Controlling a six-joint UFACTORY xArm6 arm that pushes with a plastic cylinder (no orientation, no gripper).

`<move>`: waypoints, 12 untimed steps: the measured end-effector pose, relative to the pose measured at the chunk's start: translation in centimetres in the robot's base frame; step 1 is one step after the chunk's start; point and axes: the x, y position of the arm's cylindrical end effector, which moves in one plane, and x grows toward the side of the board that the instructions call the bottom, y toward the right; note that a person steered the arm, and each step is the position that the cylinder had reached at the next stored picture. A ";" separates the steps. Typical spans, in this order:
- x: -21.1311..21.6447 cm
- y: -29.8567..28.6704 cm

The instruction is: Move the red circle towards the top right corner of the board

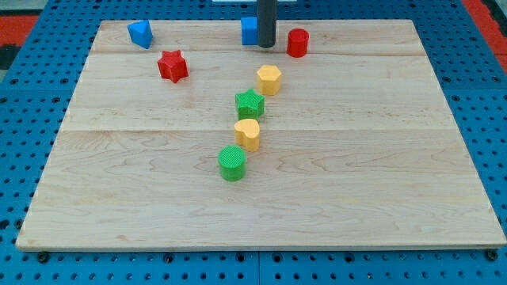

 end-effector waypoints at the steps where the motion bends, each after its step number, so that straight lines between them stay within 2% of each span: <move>1: 0.4 1.0; 3: 2.5 2.9; 5: 0.7 8.4; 6: 0.2 4.9; 7: -2.5 5.6; 10: -2.7 12.5; 12: -2.7 12.5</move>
